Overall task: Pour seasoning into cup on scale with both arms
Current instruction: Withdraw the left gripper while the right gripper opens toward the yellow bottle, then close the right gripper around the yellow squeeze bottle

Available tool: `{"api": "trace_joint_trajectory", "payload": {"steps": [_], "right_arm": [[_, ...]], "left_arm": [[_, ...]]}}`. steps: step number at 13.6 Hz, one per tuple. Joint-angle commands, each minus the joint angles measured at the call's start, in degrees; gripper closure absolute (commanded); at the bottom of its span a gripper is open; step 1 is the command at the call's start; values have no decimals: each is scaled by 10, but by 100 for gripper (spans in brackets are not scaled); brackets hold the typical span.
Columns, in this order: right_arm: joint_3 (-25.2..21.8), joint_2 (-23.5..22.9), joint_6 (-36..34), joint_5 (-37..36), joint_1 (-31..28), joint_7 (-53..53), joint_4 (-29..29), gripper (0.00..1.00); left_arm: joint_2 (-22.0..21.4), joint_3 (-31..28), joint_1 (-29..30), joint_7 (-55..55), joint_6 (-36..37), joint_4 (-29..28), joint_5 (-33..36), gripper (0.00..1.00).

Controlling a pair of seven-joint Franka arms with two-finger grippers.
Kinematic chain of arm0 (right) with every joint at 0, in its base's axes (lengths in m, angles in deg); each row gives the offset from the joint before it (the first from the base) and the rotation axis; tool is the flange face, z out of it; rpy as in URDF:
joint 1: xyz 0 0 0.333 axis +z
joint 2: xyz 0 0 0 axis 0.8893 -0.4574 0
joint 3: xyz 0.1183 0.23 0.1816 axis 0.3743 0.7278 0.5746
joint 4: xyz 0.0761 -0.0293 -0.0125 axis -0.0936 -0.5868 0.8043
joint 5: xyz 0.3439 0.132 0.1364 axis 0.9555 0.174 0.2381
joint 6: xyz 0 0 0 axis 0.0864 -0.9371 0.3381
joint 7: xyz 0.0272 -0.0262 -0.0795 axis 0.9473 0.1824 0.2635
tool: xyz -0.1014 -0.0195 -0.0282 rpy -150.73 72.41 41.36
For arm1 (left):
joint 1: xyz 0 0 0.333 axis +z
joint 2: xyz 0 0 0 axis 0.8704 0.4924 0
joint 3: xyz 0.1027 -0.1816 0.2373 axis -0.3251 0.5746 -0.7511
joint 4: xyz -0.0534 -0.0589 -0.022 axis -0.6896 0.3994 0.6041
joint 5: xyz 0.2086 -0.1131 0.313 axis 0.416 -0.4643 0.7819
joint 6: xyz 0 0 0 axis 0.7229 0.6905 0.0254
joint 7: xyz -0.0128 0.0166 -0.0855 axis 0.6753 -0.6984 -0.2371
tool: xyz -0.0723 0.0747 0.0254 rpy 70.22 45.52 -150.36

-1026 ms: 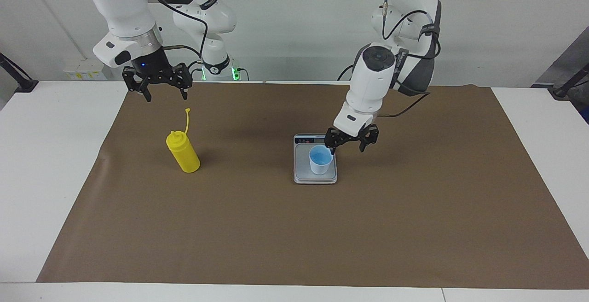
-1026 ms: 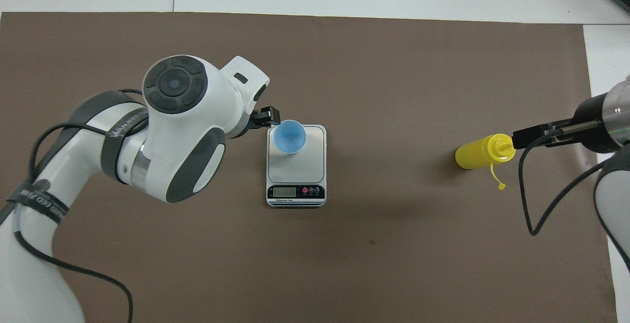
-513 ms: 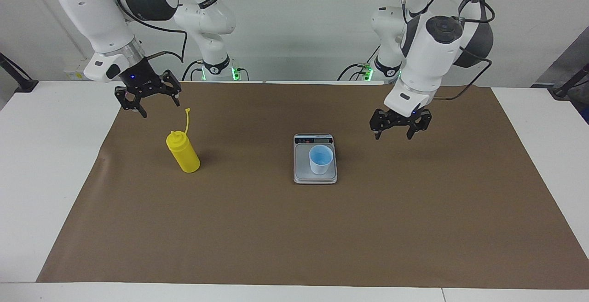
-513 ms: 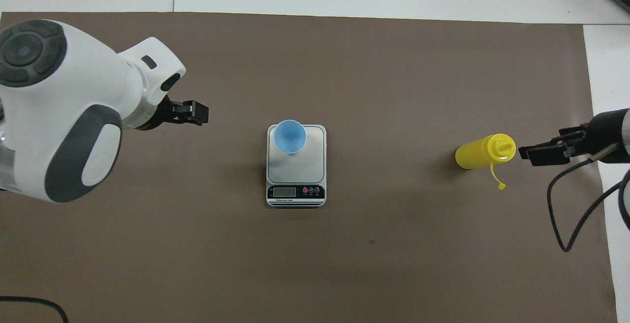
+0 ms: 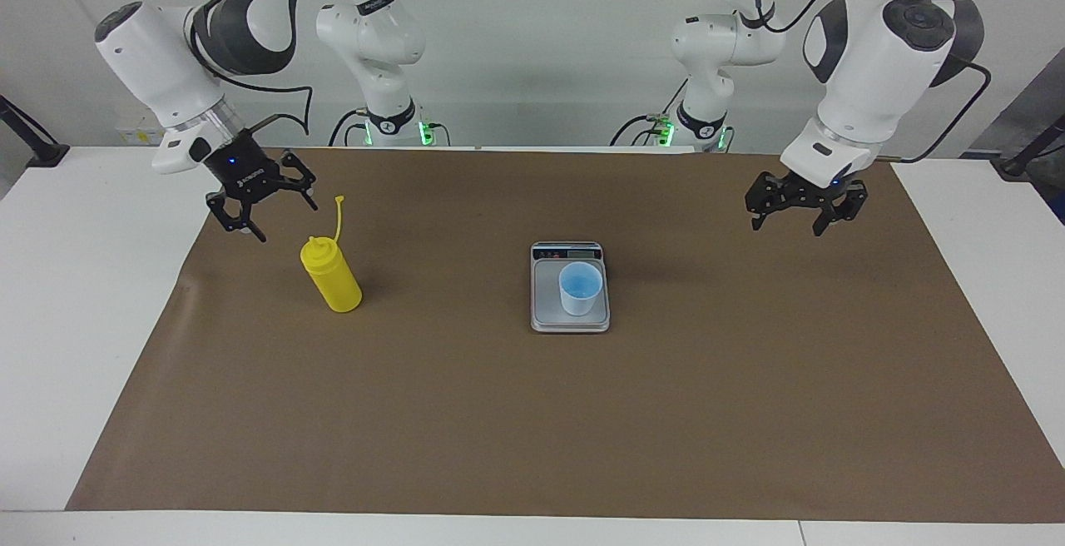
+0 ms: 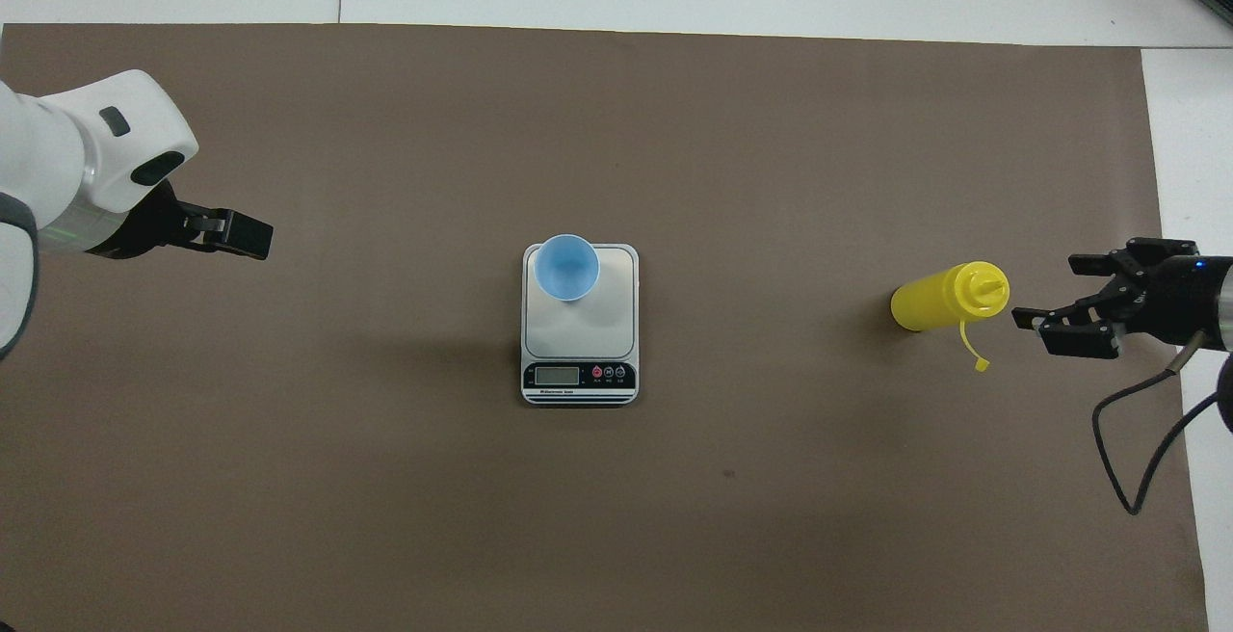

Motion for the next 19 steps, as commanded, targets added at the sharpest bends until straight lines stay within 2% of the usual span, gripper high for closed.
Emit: {"api": "trace_joint_trajectory", "payload": {"steps": [1,4,7,10,19], "right_arm": [[4,-7,20,72,-32,112,-34,0],[4,-47,25,137,-59,243,-44,0],[4,-49,44,185,-59,292,-79,0],[4,-85,54,266,-59,415,-88,0],[4,-139,54,413,-52,534,-96,0]], "left_arm": [[-30,4,18,-30,30,-13,2,0],[-45,2,27,-31,55,-9,2,0],[-51,0,39,-30,82,6,1,0],[-52,-1,43,-30,110,27,-2,0],[-62,-1,39,-31,104,15,-10,0]]}}
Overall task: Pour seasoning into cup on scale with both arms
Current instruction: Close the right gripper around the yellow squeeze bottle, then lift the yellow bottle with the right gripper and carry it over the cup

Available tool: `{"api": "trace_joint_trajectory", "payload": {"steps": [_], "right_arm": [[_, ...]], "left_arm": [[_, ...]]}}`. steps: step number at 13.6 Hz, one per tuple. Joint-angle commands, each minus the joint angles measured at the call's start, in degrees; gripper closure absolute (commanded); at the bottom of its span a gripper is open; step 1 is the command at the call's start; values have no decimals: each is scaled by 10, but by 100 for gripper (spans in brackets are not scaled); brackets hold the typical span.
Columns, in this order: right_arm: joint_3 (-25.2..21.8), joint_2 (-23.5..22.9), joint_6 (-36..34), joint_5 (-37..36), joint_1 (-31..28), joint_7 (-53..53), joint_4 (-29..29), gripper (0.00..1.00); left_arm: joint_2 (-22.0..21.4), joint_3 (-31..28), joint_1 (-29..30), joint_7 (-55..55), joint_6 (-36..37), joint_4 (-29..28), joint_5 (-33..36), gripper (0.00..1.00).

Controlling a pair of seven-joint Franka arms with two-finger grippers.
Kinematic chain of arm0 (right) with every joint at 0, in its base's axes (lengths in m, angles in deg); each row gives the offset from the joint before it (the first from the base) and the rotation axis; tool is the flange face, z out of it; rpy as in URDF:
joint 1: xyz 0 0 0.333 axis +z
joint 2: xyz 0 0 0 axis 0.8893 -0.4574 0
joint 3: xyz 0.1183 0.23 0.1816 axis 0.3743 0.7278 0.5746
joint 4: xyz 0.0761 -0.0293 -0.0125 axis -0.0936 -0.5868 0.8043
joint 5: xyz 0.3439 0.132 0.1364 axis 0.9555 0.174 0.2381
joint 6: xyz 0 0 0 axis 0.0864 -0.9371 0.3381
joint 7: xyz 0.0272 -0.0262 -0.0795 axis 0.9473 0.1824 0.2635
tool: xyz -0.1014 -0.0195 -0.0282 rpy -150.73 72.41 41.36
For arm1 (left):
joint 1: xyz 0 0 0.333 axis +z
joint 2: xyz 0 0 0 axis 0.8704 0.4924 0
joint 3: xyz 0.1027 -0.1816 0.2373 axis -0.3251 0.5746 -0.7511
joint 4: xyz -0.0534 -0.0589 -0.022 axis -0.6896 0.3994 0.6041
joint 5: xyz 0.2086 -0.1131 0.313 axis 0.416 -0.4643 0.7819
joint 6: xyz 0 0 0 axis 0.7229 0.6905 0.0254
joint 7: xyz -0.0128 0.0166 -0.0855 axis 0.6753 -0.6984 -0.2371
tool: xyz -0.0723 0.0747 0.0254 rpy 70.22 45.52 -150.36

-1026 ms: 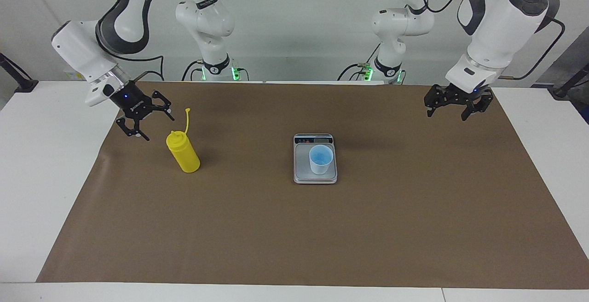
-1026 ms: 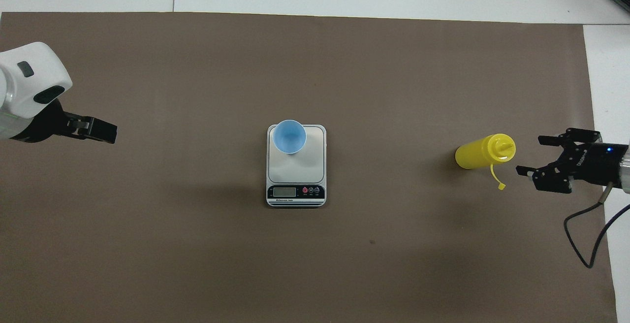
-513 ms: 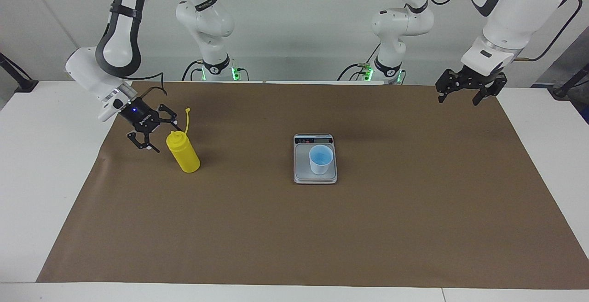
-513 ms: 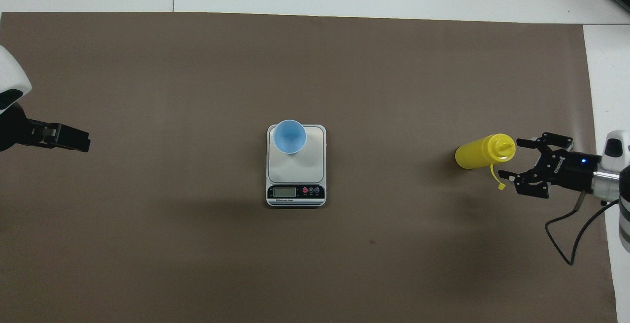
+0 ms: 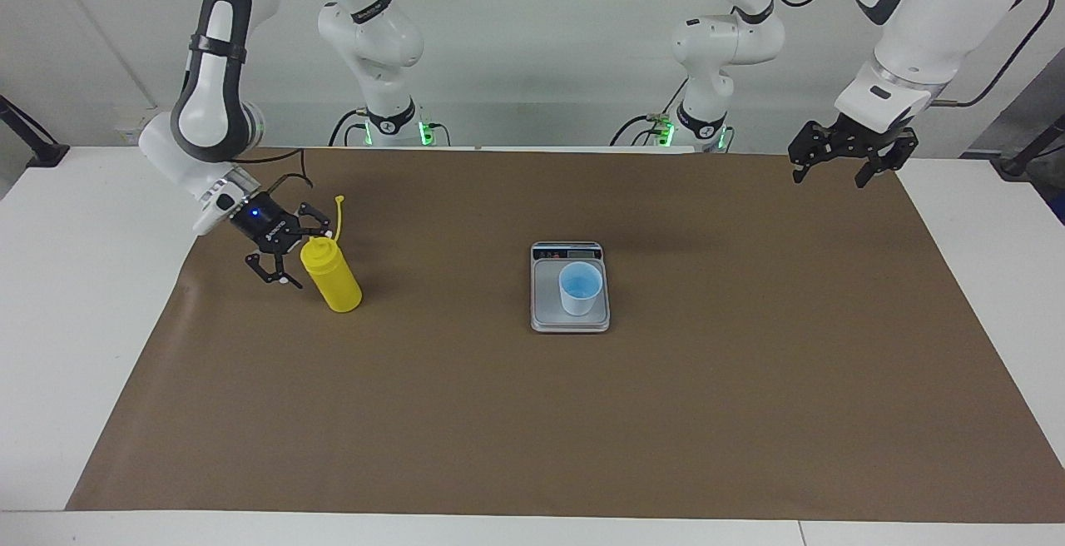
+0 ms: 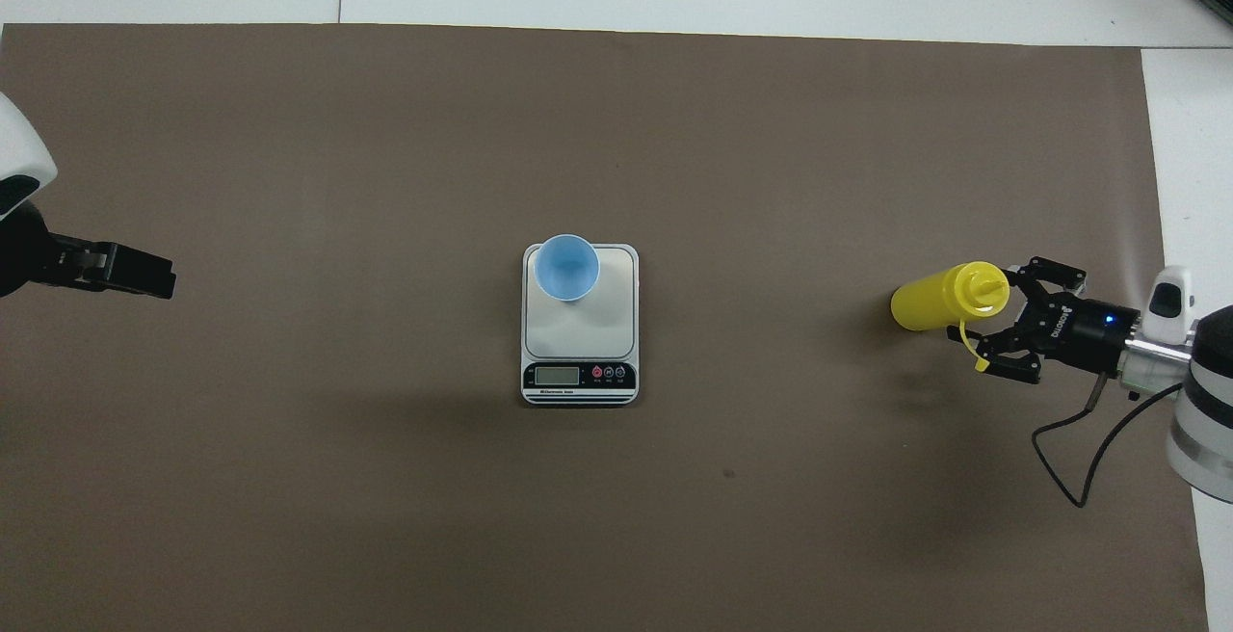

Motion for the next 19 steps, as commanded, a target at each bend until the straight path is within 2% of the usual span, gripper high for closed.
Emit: {"api": "trace_joint_trajectory", "payload": {"steps": [1,4,7,9,10,13,14,19], "right_arm": [[5,-20,4,50,2,29,-3,0],[5,-52,-4,109,5,90,0,0],[5,-55,-7,119,13,91,4,0],[6,-56,-7,121,13,90,8,0],[6,-56,-8,121,16,90,14,13],[5,-56,-8,121,21,88,17,84],[5,-56,-8,121,21,86,19,96],[6,-44,-7,110,35,41,45,99]], "left_arm": [[-9,-5,-3,-9,11,-2,-8,0],[-14,-31,-16,-25,24,3,-7,0],[-35,-55,-46,-24,27,-6,-7,0],[-36,-51,-40,-25,26,-3,-7,0],[-36,-50,-34,-26,28,1,-7,0],[-38,-45,-30,-36,33,1,-7,0],[-38,-40,-22,-35,33,3,-8,0],[-45,-32,-21,1,25,-1,-30,0]]}}
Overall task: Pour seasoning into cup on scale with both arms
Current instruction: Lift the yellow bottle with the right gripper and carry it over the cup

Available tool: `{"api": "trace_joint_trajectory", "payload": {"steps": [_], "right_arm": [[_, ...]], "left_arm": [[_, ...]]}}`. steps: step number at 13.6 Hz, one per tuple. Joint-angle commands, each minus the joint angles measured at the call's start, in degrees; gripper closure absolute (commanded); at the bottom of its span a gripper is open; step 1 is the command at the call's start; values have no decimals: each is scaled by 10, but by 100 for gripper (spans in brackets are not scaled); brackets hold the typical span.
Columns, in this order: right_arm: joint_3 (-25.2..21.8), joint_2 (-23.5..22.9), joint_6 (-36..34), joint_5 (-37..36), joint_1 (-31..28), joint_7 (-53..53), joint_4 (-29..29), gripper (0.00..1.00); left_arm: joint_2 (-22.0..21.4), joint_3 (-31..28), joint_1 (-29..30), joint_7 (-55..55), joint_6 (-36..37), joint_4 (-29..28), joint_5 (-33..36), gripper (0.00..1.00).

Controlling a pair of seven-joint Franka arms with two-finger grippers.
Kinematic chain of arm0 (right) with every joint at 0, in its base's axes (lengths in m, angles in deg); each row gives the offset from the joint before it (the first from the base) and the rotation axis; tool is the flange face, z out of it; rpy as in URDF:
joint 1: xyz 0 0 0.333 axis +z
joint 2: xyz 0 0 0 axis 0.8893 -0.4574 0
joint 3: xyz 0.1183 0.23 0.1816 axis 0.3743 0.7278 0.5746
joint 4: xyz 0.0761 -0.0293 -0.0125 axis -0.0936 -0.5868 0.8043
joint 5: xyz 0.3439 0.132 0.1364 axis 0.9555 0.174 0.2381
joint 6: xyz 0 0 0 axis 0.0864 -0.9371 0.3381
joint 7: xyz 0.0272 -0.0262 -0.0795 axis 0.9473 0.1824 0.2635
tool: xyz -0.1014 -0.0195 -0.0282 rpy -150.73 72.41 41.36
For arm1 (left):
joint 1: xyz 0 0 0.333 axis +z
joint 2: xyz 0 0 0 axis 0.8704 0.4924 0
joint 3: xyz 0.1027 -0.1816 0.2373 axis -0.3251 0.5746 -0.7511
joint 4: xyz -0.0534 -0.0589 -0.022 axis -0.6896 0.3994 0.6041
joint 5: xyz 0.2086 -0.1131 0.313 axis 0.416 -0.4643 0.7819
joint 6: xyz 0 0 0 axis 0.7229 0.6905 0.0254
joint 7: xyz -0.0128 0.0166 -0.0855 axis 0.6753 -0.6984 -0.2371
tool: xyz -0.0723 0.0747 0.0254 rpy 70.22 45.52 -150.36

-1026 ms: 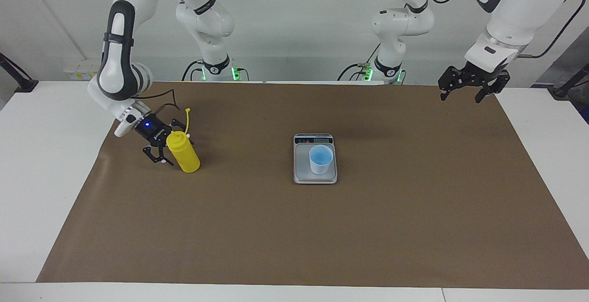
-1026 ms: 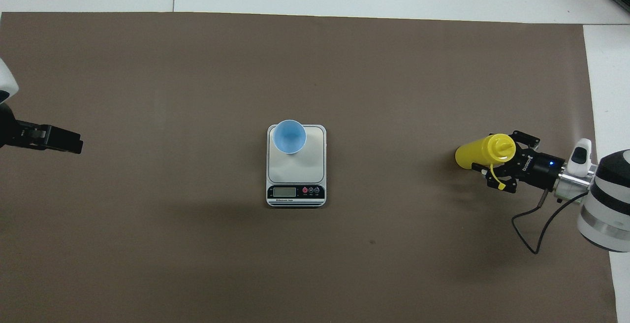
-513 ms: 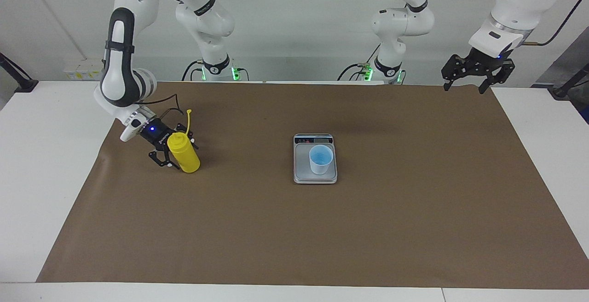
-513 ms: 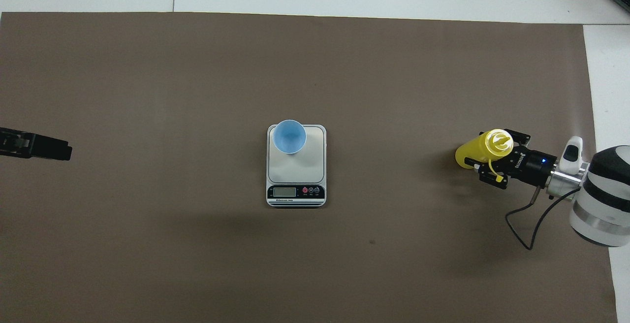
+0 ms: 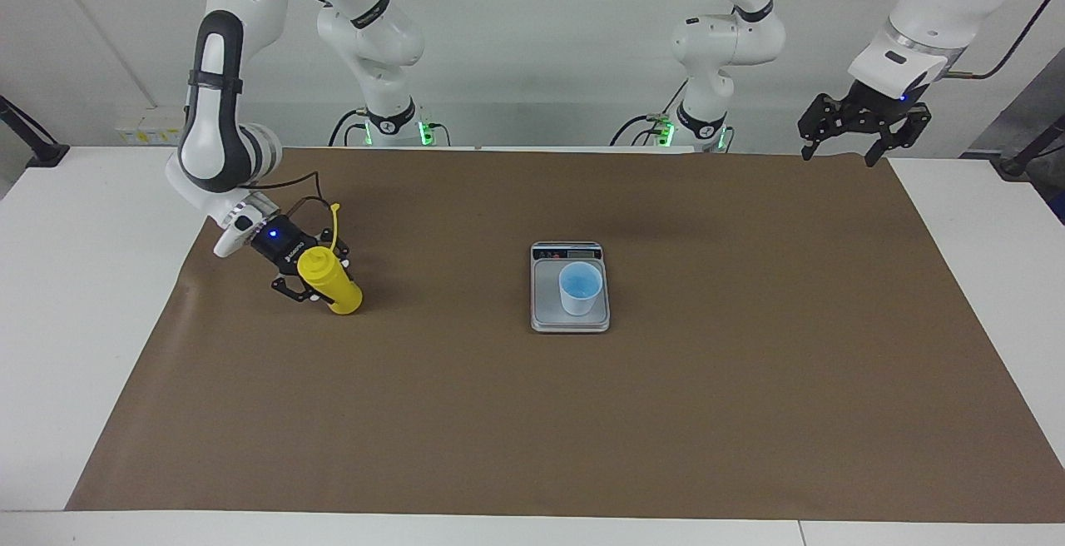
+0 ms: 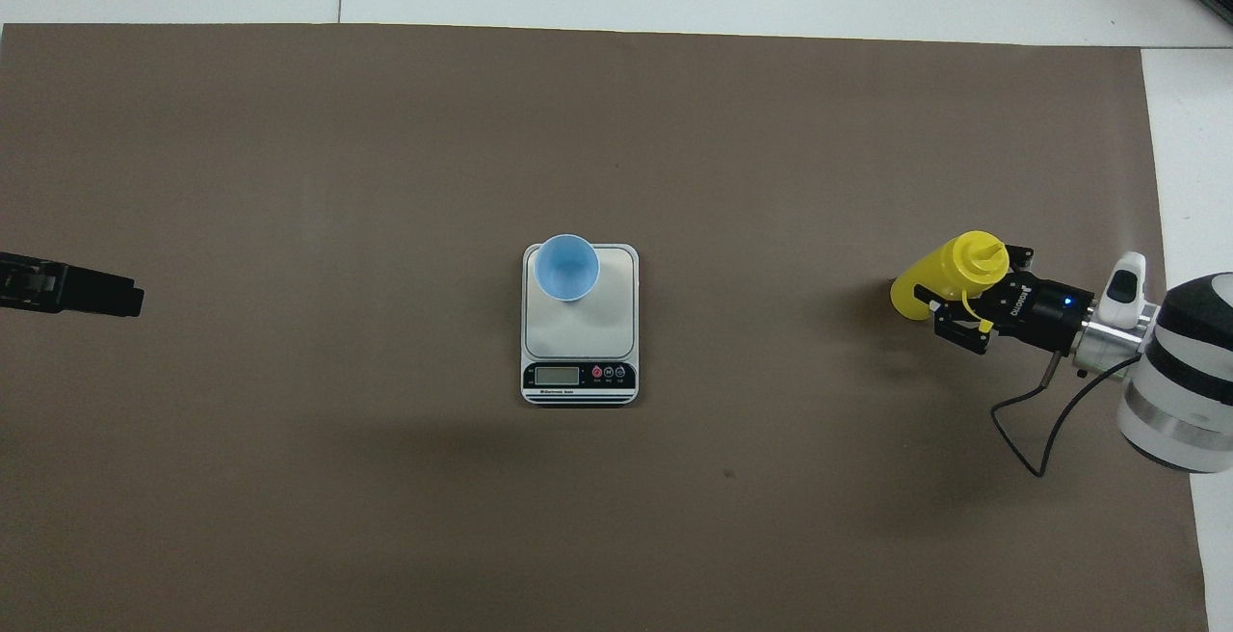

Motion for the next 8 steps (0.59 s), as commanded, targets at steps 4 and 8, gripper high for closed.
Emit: {"api": "trace_joint_trajectory", "payload": {"steps": [4,8], "right_arm": [[8,23,-2,-88,29,-80,45,100],[8,36,-2,-187,76,-174,91,100]], "left_arm": [[-11,5,4,2,1,-9,-10,0],[-12,5,5,1,-15,-10,-10,0]]}}
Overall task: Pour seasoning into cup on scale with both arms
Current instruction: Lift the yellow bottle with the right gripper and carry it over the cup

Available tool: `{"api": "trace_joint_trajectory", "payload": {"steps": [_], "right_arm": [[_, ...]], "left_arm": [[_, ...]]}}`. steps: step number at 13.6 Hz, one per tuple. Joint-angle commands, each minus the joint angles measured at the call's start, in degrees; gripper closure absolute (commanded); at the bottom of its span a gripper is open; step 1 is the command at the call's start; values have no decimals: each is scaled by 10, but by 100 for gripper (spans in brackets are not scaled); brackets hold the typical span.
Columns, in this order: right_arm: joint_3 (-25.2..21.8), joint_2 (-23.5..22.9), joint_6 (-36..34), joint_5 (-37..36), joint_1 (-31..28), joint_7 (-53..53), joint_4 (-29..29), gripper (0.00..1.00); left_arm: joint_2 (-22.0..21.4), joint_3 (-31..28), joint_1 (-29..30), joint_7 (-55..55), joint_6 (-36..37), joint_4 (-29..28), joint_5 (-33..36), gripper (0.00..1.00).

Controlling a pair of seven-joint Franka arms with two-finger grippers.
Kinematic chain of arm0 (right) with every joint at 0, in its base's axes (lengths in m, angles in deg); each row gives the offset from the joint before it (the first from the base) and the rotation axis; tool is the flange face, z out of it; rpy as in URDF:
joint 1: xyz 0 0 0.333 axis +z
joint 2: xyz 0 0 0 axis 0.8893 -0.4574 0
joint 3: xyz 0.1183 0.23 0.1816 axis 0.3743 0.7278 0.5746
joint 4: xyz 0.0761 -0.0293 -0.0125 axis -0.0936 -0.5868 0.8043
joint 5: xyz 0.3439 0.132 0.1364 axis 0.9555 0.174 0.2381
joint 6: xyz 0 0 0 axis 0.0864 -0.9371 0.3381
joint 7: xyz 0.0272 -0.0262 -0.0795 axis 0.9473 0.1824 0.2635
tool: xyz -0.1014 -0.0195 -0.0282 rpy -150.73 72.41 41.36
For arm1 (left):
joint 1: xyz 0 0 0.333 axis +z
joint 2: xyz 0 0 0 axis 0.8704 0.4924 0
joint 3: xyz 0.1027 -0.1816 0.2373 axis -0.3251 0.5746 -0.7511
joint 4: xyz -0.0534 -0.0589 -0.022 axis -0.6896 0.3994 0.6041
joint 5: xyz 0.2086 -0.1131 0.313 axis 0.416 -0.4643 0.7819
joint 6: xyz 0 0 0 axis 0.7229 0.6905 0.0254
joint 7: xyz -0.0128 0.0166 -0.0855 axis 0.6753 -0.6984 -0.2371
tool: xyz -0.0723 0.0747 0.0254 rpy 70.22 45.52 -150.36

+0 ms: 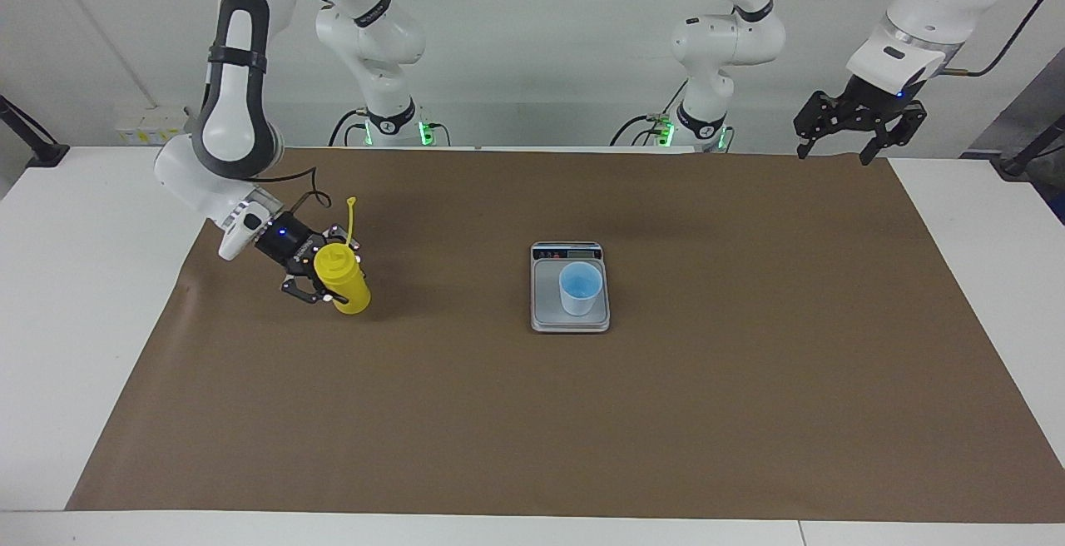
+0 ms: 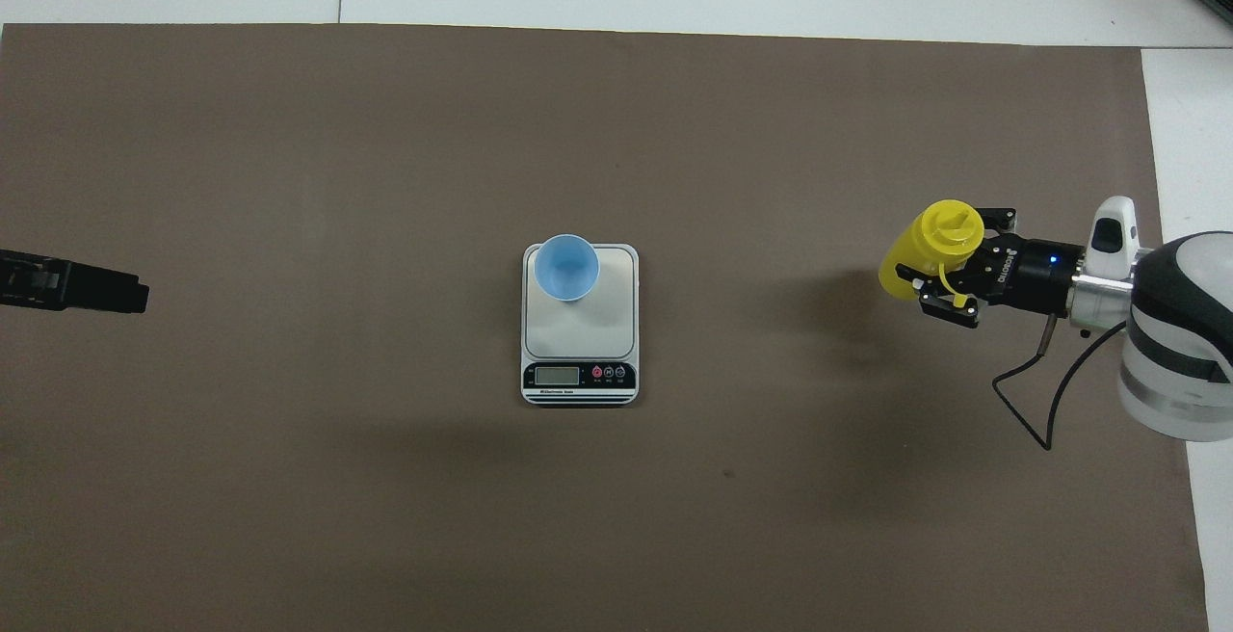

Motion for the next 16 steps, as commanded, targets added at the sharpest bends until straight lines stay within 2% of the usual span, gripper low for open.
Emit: {"api": "trace_joint_trajectory", "payload": {"steps": [1,4,7,10,14,16], "right_arm": [[4,16,-3,-74,26,-76,32,100],[4,18,-1,-174,69,-174,72,100],[4,11,31,-275,133,-303,111,100],[4,11,29,-375,163,-400,131,100],[5,5,27,-577,229,-634,167,100],[5,-14,33,-650,257,-685,177,100]], "left_arm": [[-13,3,5,-3,-7,-17,-8,0],[-13,2,5,0,-8,-16,-8,0],[-13,3,10,-6,-10,-17,-8,0],[-13,3,12,-6,-10,-19,-8,0],[-13,3,10,-2,-7,-18,-8,0],[-13,2,11,1,-2,-18,-8,0]]}}
